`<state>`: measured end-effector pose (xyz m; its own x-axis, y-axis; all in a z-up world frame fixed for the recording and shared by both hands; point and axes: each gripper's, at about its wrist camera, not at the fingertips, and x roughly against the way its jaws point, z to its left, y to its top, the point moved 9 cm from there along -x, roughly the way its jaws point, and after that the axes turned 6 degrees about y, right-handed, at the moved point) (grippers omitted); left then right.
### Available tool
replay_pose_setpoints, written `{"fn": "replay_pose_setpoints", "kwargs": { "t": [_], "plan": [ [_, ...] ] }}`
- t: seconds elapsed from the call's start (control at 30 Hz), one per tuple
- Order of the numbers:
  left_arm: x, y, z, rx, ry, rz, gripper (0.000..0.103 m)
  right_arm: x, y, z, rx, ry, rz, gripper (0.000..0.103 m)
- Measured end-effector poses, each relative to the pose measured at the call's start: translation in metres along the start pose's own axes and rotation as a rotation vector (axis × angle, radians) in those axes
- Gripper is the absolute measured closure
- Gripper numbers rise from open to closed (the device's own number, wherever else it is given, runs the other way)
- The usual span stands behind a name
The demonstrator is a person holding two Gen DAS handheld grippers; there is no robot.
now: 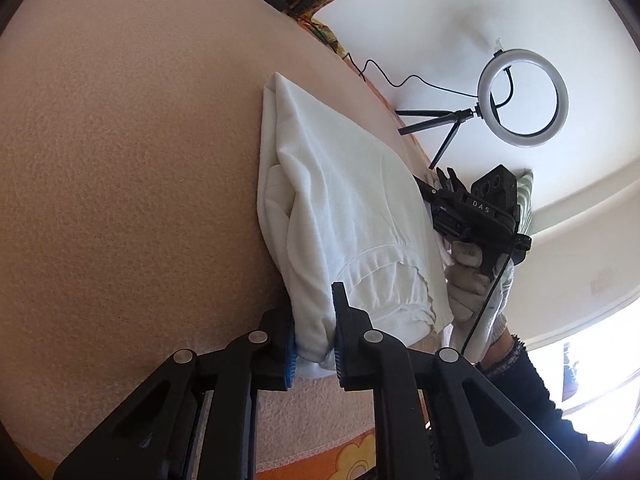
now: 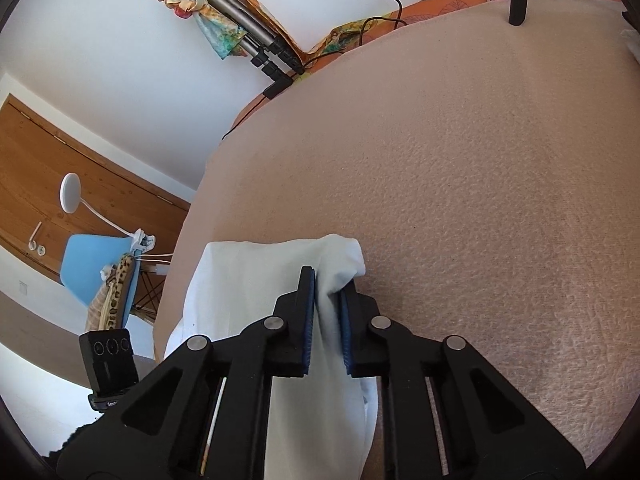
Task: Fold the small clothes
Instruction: 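Grasp the folded white shirt bundle with both tools and lift it, then carry the bundle with both tools onto the stack of dark clothes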
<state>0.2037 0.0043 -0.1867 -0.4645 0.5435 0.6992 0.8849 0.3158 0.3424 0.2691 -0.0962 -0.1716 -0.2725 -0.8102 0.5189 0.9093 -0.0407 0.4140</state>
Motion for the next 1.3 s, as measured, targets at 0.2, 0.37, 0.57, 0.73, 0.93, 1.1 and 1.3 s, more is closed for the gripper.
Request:
{"fn": "replay_pose_setpoints", "kwargs": {
  "t": [0.2,0.37,0.57,0.73,0.93,1.1,1.3],
  "plan": [
    [-0.001,-0.007,-0.018,-0.272,0.187,-0.053,0.091,0.007,0.003,0.013,0.081,-0.133,-0.02,0.095],
    [0.002,-0.01,-0.034,-0.422,0.254,-0.106,0.091,0.019,0.006,0.034,0.168,-0.212,-0.05,0.097],
    [0.003,-0.012,-0.039,-0.471,0.259,-0.128,0.092,0.026,0.005,0.051,0.214,-0.228,-0.08,0.098],
    [0.01,-0.01,-0.044,-0.457,0.233,-0.148,0.092,0.035,0.008,0.062,0.22,-0.244,-0.11,0.098],
    [0.018,-0.011,-0.064,-0.493,0.205,-0.176,0.092,0.056,0.008,0.081,0.255,-0.255,-0.151,0.098],
    [0.019,-0.017,-0.087,-0.541,0.181,-0.191,0.092,0.078,0.006,0.093,0.276,-0.275,-0.187,0.098],
    [0.009,-0.025,-0.122,-0.573,0.126,-0.188,0.092,0.118,0.002,0.095,0.288,-0.311,-0.234,0.098]
  ]
}}
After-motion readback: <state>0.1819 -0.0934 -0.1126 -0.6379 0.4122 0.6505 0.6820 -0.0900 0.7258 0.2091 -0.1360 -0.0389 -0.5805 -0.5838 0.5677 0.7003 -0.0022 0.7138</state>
